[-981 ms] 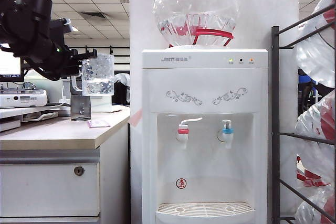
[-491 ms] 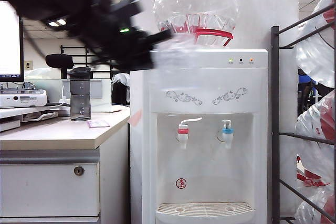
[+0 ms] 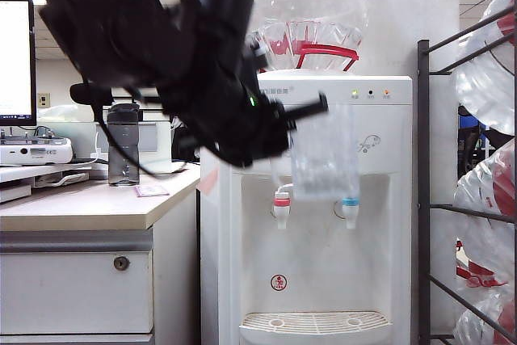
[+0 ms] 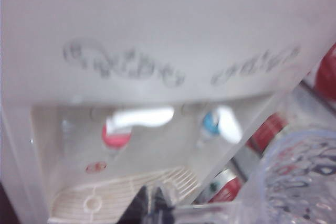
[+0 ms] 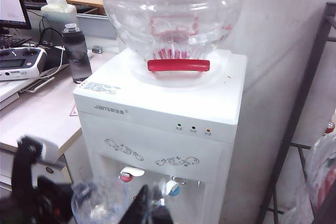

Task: Pick up the plastic mug from the left desk, go to the cold water outlet of the water dispenser, press the vertical switch to get some water, then put the mug back on the desk.

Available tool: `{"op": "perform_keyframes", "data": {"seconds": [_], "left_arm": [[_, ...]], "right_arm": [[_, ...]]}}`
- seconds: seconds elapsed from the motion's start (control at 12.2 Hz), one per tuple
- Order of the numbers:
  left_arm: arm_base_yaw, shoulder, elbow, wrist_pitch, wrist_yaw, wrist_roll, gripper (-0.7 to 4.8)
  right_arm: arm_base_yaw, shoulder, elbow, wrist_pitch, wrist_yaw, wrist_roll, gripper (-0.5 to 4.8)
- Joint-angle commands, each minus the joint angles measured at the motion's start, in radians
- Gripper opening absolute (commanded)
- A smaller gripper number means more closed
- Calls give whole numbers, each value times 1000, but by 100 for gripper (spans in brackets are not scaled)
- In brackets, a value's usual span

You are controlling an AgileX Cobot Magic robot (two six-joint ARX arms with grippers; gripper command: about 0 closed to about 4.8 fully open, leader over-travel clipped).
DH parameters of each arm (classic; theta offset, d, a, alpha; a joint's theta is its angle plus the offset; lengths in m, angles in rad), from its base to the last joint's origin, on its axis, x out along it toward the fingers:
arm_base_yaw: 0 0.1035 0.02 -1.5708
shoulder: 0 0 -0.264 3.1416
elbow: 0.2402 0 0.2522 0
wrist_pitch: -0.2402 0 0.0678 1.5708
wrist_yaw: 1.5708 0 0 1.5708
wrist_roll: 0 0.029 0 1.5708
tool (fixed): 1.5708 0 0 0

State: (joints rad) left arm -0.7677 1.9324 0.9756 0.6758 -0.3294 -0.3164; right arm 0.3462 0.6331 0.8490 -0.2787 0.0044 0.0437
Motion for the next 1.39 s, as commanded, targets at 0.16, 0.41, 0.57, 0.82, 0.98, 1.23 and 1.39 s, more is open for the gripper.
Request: {"op": "perform_keyframes", "data": {"seconds": [0.16,0.41,0.57,0.82,0.98,1.23,1.39], "left_arm": [[-32,98,6,111,-52,-13,-7],[-42,235,9,206,-80,-13,-7],[-42,253,25,212,-94,-13,-7],[-42,315,120,190,-97,-8,-7],[-41,352,172,170,-101,-8,-6],[-35,425,283,95,-116,-5,-7],[-27,440,309,87,-120,-6,-7]], "right_arm": [[-5,-3,3,8,-3,-1,-5],[-5,-3,3,-13,-3,-48,-5],[-5,-2,3,-13,-3,-48,-5],[-5,-2,3,-13,-3,-48,-5],[-5,-2,3,-13,-3,-48,-5],[-5,-2,3,-14,-3,-48,-5],[-5,-2,3,-14,-3,-48,-5]]}}
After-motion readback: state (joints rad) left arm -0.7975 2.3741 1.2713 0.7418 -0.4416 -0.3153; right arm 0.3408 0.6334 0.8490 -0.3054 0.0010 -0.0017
